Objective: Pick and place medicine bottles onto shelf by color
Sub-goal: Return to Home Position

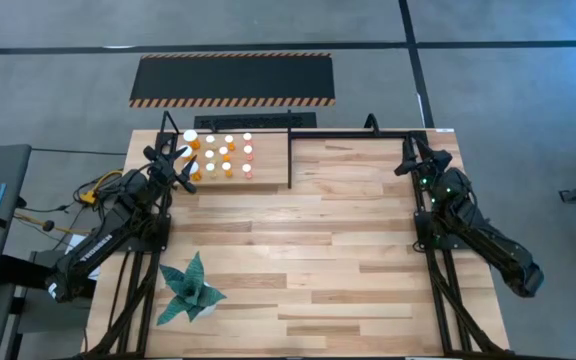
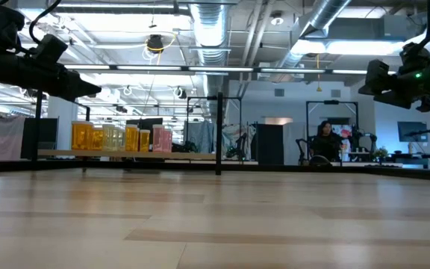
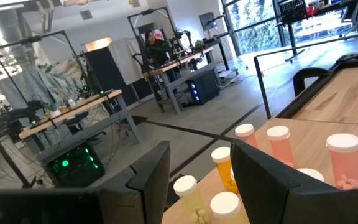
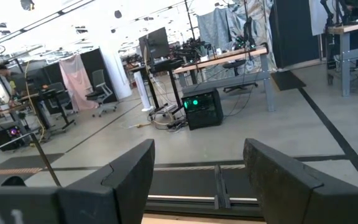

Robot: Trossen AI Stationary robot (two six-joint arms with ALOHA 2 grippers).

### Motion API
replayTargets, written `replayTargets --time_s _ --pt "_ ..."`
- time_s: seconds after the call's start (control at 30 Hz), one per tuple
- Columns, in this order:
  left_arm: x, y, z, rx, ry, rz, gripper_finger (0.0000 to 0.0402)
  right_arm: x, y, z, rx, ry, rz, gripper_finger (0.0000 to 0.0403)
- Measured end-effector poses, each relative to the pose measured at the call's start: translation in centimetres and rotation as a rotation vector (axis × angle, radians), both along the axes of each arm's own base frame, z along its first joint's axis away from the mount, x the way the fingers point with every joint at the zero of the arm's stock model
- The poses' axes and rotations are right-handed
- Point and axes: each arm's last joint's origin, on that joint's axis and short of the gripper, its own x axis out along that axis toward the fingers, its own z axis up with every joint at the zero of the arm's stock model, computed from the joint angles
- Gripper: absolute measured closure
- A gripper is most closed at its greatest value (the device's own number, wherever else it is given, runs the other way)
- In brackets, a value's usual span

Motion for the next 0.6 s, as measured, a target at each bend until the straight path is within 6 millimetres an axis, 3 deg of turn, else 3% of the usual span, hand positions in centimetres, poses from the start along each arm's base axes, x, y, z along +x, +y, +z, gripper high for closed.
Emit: replayTargets --time_s 0.6 --pt "0.0 0.0 0.01 0.003 0.002 0.0 0.0241 0.0 0.0 0.0 0.0 0.0 0.0 0.0132"
